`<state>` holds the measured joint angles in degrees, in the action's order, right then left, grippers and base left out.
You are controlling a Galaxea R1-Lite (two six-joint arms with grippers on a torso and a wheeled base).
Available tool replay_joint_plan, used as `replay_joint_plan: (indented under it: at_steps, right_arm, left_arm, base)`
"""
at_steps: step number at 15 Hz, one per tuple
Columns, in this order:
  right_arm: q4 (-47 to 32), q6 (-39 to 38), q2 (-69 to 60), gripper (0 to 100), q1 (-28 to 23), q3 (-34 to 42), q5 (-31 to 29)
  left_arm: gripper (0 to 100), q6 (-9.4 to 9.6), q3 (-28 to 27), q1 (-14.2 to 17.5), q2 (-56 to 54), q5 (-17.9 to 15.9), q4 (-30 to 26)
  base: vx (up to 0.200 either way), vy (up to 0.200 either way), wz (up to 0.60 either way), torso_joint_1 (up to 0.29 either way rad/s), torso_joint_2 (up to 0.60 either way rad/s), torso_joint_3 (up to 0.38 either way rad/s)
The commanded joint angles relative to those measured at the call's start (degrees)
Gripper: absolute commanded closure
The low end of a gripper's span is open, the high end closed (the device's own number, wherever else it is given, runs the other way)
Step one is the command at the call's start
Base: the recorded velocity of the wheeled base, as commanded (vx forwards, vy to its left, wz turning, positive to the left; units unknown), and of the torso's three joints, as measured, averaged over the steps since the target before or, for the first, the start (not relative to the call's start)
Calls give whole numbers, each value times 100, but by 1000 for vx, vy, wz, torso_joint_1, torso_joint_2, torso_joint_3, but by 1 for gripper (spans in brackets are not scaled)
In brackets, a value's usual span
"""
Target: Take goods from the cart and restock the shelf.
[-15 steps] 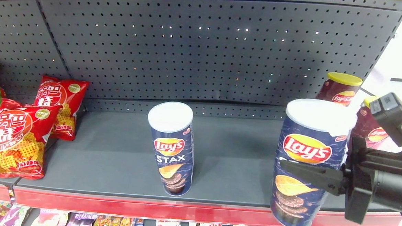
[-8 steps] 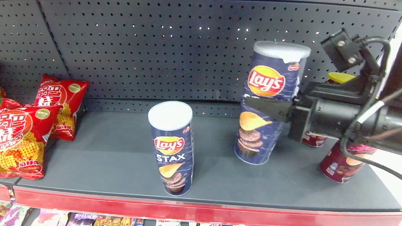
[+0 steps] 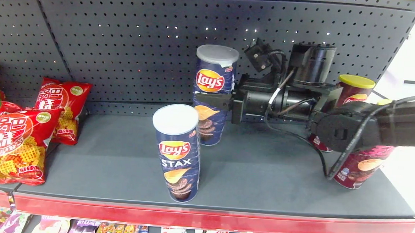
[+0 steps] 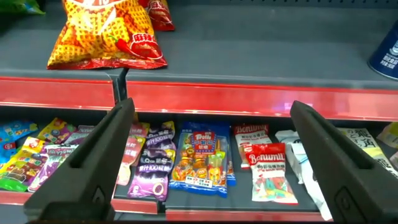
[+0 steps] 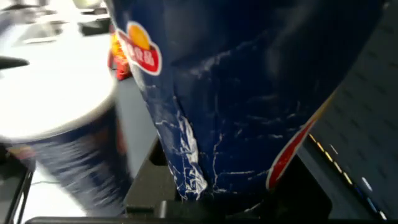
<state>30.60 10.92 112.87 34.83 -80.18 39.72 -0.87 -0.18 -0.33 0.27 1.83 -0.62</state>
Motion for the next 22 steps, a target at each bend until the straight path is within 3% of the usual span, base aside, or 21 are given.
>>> replay_joint_plan:
  at_steps: [1,3,5,11,13,22]
  right_arm:
    - [-28,33,850,100,-20,-719,273]
    - [-36,33,1070,100,-20,-991,370]
    - [-203,24,1334,100,-55,-1193,836]
    - [-1126,112,1510,100,-196,-1773,563]
    - [-1135,-99,1624,100,-134,-2098,440]
    - [-1074,-143,1958,100,6,-2274,493]
  left_arm:
    - [0,-1,1,-2,17,2,1]
    - [0,-1,1,-2,8,2,1]
    - [0,-1,1,-2,17,2,1]
    - [0,-1,1,-2,17,2,1]
    - [0,-1,1,-2,17,2,1]
    - [0,-1,1,-2,8,2,1]
  base:
    - [0,0,0,0,0,0]
    - [0,0,0,0,0,0]
    - [0,0,0,0,0,0]
    - [0,0,0,0,0,0]
    - [0,0,0,0,0,0]
    - [0,0,0,0,0,0]
